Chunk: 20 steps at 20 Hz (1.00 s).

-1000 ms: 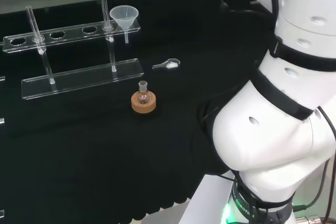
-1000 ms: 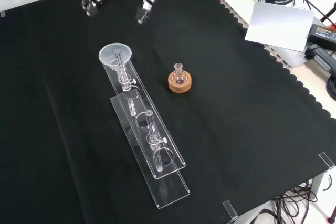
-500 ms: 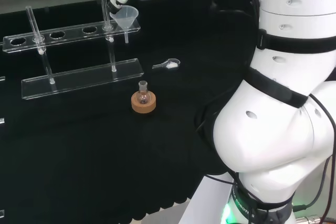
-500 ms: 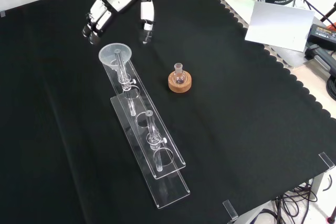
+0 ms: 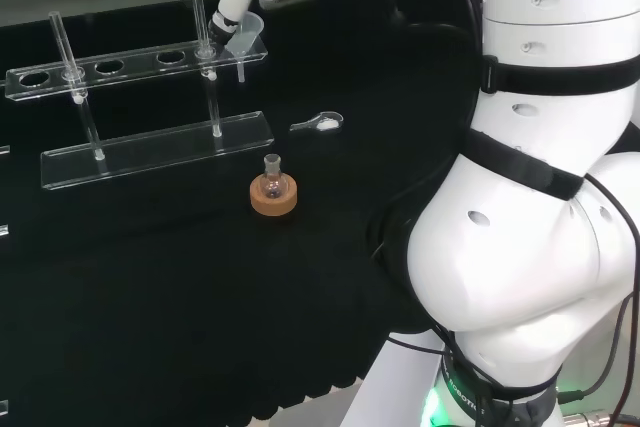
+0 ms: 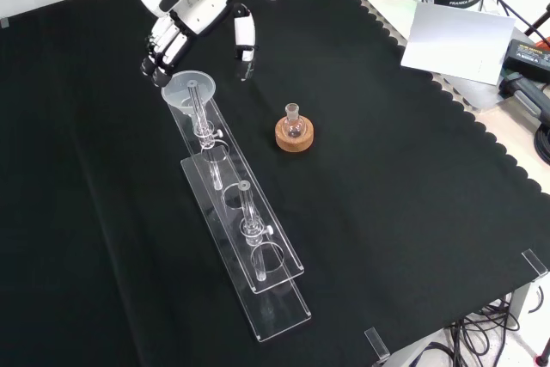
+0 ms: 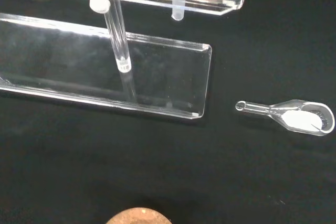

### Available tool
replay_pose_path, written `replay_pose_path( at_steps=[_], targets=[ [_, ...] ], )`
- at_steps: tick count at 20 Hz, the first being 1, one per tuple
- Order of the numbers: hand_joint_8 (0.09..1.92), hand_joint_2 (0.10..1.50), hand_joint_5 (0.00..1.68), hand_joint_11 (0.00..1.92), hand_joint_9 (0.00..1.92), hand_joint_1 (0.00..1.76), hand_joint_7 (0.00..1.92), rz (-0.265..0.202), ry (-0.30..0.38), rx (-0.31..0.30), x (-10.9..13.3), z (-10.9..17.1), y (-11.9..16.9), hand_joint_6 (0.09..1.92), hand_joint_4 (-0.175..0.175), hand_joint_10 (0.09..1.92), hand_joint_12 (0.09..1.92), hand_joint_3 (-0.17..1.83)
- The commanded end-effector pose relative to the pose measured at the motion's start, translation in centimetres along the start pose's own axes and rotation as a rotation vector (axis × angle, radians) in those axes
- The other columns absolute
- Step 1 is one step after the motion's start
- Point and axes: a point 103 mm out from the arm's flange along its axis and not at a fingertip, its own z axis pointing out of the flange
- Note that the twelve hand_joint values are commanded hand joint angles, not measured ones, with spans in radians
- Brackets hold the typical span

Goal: Pick up the funnel from the transparent funnel stand.

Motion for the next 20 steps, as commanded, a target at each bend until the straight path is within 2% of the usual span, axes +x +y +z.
replay_pose_path(
  at_steps=[1,4,6,7,9,12,15,20],
  targets=[
    [0.09,0.71,0.04,0.26,0.0,0.76,0.0,0.001,-0.043,0.033,-0.1,0.2,0.9,0.09,0.075,0.87,1.56,0.24],
    [0.09,0.68,0.03,0.29,0.0,0.81,0.0,0.022,-0.045,0.038,-0.1,0.1,1.3,0.09,0.075,0.86,1.55,0.29],
    [0.09,0.65,0.03,0.3,0.0,0.82,0.0,0.019,-0.042,0.036,0.0,0.3,1.6,0.09,0.075,0.87,1.55,0.37],
    [0.09,0.64,0.03,0.3,0.0,0.82,0.0,-0.001,-0.017,0.033,-2.7,0.3,1.2,0.09,0.075,0.87,1.55,0.39],
    [0.09,0.63,0.03,0.31,0.01,0.82,0.0,-0.009,-0.02,0.037,-3.6,0.5,1.2,0.09,0.075,0.88,1.55,0.4],
    [0.09,0.62,0.04,0.32,0.04,0.83,0.02,-0.016,-0.04,0.058,-1.6,0.8,2.0,0.09,0.073,0.89,1.54,0.43],
    [0.09,0.61,0.05,0.34,0.07,0.82,0.03,-0.015,-0.032,0.072,0.2,1.1,2.9,0.09,0.072,0.88,1.53,0.45],
    [0.1,0.6,0.06,0.36,0.09,0.82,0.04,-0.021,-0.022,0.06,1.2,1.5,3.3,0.09,0.071,0.87,1.52,0.48]
  ],
)
